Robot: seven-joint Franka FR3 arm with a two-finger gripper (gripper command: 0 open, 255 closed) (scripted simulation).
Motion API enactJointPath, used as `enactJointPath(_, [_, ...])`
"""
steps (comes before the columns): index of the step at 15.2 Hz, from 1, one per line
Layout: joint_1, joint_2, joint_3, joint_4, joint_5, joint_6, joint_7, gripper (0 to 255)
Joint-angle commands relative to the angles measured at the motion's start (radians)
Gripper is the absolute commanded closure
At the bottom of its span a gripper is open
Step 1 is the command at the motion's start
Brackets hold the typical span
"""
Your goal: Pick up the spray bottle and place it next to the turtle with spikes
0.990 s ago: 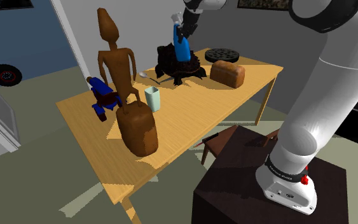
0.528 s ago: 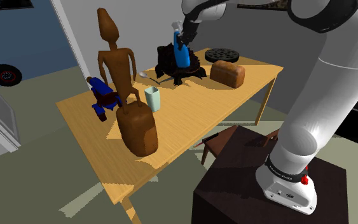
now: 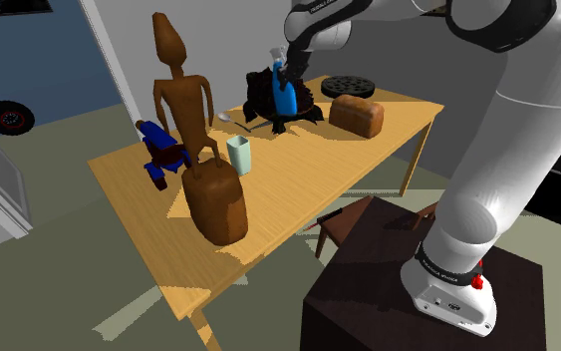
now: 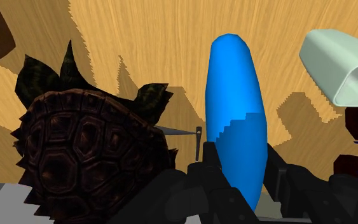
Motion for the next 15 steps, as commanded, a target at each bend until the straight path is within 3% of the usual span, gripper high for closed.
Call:
enactJointPath(1, [-0.001,0.007,0.000,-0.018,0.006,0.026,-0.008,255])
enactJointPath(15, [-0.004,0.080,0.010,-0.120,0.054,0.198,-0.055,255])
